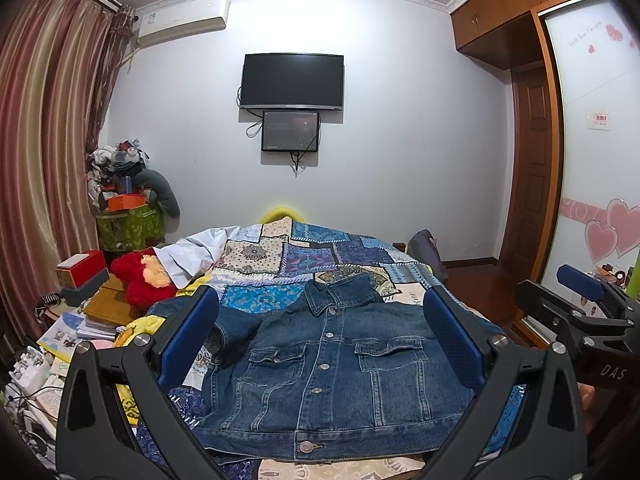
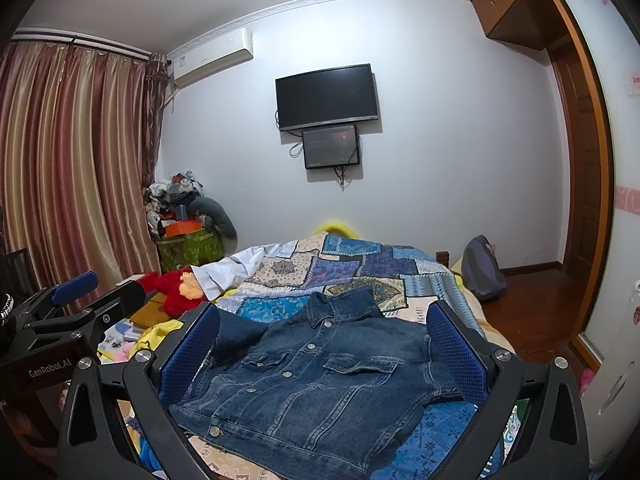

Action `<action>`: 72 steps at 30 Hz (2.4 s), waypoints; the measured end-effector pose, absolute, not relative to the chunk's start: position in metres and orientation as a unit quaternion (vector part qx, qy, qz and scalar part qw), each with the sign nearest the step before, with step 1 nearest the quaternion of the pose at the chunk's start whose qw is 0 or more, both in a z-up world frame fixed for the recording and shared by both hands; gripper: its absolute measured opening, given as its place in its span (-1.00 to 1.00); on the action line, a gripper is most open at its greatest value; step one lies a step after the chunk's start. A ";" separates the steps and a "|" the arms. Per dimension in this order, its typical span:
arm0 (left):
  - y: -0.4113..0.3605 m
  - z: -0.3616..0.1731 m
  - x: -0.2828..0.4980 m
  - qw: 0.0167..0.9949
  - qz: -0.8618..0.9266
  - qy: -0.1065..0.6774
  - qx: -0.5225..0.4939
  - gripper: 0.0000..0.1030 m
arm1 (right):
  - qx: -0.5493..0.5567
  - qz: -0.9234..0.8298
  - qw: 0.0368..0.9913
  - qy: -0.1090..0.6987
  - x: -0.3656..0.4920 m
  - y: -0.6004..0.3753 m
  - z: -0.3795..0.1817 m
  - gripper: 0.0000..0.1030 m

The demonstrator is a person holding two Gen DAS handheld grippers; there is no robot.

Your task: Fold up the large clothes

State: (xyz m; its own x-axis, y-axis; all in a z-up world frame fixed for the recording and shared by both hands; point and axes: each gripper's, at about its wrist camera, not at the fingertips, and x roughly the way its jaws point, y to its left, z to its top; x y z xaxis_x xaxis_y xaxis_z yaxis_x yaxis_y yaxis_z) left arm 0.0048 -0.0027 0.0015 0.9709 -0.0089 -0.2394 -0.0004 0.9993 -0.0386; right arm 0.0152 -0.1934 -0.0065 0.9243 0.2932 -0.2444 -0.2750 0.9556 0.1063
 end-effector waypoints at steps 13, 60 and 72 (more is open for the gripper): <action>-0.002 0.003 0.000 0.993 -0.005 0.119 -0.022 1.00 | 0.034 0.144 0.980 0.130 0.014 -0.192 -0.006 1.00; 0.083 -0.037 0.160 0.970 0.072 0.231 -0.035 1.00 | 0.015 0.140 0.971 0.194 0.164 -0.166 -0.032 1.00; 0.251 -0.130 0.299 0.877 0.175 0.420 -0.154 1.00 | -0.024 0.181 0.944 0.276 0.313 -0.129 -0.061 1.00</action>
